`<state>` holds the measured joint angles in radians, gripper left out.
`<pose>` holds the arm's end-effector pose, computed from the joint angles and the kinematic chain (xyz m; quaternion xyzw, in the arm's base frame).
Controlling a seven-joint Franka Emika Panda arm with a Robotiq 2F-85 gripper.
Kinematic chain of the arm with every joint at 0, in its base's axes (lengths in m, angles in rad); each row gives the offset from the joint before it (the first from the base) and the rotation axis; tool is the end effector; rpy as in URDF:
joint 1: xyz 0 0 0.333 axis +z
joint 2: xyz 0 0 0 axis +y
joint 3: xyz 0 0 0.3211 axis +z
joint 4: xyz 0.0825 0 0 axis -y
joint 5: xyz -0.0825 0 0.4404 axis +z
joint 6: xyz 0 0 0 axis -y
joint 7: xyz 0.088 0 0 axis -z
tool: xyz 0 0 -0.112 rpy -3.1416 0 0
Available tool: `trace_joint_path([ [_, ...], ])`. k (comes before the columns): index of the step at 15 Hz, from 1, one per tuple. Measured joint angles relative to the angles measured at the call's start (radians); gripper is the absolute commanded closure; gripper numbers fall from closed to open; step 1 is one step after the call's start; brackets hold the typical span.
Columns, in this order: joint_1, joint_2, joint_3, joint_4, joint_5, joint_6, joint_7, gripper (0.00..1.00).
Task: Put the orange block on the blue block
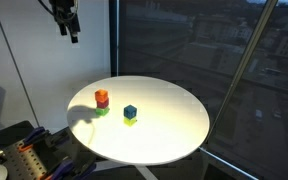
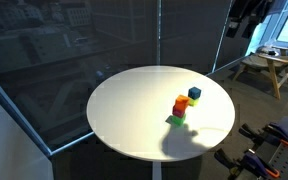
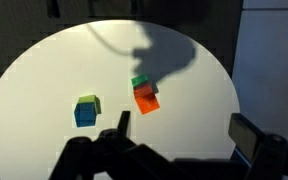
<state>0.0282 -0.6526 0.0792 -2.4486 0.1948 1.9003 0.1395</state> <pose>0.4141 0.0619 0.5179 -0.9950 0.0495 -0.0434 0.0751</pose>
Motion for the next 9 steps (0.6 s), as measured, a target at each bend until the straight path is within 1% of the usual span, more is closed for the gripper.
trace_joint_path([
  [9, -0.005, 0.145, -0.032, -0.060, 0.000, 0.179, 0.000, 0.00],
])
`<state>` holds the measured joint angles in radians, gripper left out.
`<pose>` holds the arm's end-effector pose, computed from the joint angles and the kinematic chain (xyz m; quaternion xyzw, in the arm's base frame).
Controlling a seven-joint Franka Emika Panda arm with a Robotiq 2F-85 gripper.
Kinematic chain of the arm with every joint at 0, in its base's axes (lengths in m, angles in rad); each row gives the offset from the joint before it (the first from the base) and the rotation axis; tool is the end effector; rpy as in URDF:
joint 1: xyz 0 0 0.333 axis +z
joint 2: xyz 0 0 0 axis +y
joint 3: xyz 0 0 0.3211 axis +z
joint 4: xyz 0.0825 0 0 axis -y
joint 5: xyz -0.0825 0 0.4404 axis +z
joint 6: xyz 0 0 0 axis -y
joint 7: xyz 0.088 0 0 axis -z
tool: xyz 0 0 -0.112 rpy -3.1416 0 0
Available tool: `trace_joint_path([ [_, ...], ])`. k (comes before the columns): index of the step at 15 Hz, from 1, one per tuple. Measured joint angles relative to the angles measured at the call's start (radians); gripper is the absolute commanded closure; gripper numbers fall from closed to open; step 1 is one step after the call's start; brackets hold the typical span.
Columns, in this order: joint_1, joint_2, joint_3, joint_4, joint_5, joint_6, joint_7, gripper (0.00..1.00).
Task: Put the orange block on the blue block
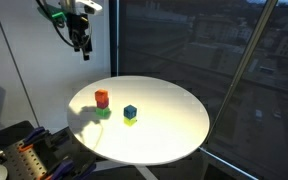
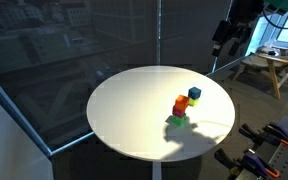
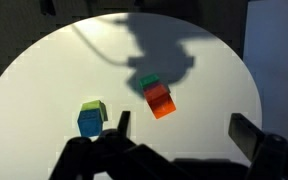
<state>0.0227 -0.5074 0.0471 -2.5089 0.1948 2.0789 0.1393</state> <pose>0.4458 0.0417 0.4404 -0.9931 0.0811 -0.0309 0.0789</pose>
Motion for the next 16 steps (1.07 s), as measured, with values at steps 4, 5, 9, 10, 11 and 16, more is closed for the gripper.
trace_joint_path([
  [4, -0.003, 0.063, -0.013, -0.026, 0.000, 0.065, 0.000, 0.00],
  [5, -0.005, 0.078, -0.015, -0.033, 0.000, 0.080, 0.000, 0.00],
  [9, -0.015, 0.133, -0.020, -0.051, -0.005, 0.126, 0.000, 0.00],
  [10, -0.016, 0.146, -0.020, -0.055, -0.008, 0.137, 0.000, 0.00],
  [11, -0.017, 0.161, -0.020, -0.058, -0.012, 0.147, 0.000, 0.00],
  [16, -0.019, 0.212, -0.020, -0.059, -0.060, 0.167, 0.000, 0.00],
])
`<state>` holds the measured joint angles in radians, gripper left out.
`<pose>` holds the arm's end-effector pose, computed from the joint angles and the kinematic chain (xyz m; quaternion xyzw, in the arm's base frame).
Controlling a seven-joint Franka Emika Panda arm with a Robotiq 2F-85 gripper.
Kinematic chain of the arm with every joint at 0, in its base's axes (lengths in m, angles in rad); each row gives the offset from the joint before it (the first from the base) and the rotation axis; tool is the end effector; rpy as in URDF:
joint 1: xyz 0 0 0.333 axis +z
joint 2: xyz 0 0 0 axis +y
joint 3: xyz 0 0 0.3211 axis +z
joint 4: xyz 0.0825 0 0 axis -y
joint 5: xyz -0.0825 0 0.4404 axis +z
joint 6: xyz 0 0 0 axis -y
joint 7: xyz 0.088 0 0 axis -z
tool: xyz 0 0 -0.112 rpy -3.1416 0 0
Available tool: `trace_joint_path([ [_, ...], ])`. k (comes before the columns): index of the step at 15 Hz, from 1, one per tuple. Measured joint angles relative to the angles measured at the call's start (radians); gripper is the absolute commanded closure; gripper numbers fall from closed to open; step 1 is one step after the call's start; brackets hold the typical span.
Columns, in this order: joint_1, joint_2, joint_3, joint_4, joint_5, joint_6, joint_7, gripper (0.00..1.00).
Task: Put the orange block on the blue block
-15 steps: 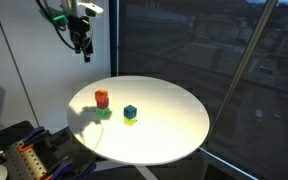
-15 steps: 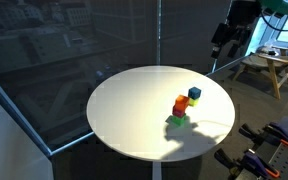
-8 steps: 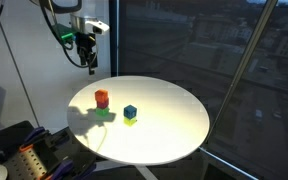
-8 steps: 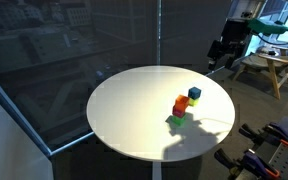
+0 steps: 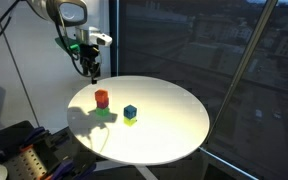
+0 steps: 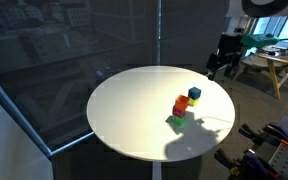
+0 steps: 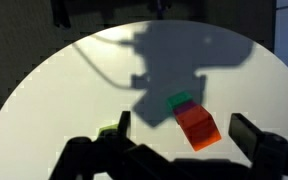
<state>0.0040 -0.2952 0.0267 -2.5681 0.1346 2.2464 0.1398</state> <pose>0.4599 0.0179 0.3286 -0.9940 0.0977 0.0171 0.0468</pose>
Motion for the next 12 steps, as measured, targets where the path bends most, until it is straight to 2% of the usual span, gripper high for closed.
trace_joint_path([
  [12, 0.002, 0.004, 0.010, 0.001, -0.004, 0.006, 0.003, 0.00],
])
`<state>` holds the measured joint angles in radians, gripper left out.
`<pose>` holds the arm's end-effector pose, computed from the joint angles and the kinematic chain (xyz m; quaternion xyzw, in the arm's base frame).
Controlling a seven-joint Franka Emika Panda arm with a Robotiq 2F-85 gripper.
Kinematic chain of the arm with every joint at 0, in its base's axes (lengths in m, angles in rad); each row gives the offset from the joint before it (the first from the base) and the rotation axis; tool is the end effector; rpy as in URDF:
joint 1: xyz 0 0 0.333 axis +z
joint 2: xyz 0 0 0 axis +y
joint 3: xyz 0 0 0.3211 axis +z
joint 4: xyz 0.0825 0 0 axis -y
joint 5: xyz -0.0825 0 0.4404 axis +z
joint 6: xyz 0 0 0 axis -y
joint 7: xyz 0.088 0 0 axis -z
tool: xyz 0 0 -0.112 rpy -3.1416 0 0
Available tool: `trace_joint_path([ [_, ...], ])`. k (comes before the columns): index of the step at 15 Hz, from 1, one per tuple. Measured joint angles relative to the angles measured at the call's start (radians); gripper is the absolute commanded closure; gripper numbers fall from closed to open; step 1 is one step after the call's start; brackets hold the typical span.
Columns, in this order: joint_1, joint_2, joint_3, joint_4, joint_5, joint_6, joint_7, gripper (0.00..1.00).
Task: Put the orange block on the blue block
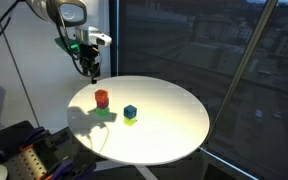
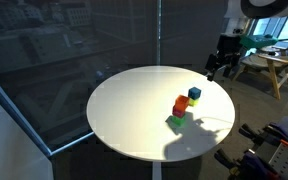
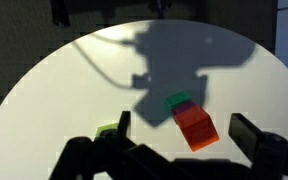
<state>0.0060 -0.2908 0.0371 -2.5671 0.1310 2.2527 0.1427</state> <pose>0.4607 0.0232 0.3275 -0.9946 0.0923 0.0157 0.0437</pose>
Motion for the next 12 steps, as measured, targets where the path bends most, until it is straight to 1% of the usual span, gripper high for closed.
trace_joint_path([
  [6, 0.004, 0.056, 0.033, 0.033, -0.015, 0.011, 0.028, 0.00],
  [12, 0.019, 0.177, 0.054, 0.101, -0.111, 0.062, 0.046, 0.00],
])
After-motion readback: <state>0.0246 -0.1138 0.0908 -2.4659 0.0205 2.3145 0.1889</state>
